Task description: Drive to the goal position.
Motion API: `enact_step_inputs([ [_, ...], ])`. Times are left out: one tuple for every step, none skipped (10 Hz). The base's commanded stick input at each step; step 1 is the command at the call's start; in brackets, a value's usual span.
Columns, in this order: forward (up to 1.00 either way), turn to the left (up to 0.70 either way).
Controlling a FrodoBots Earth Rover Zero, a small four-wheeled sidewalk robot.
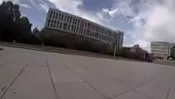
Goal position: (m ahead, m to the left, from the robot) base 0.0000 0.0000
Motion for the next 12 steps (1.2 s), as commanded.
enact_step_inputs([
  [0.24,0.00],
  [0.17,0.00],
  [0.10,0.00],
  [0.04,0.00],
  [0.00,0.00],
  [0.00,0.00],
  [0.00,0.00],
  [0.00,0.00],
  [0.00,0.00],
  [0.10,0.00],
  [0.27,0.00],
  [0.46,0.00],
])
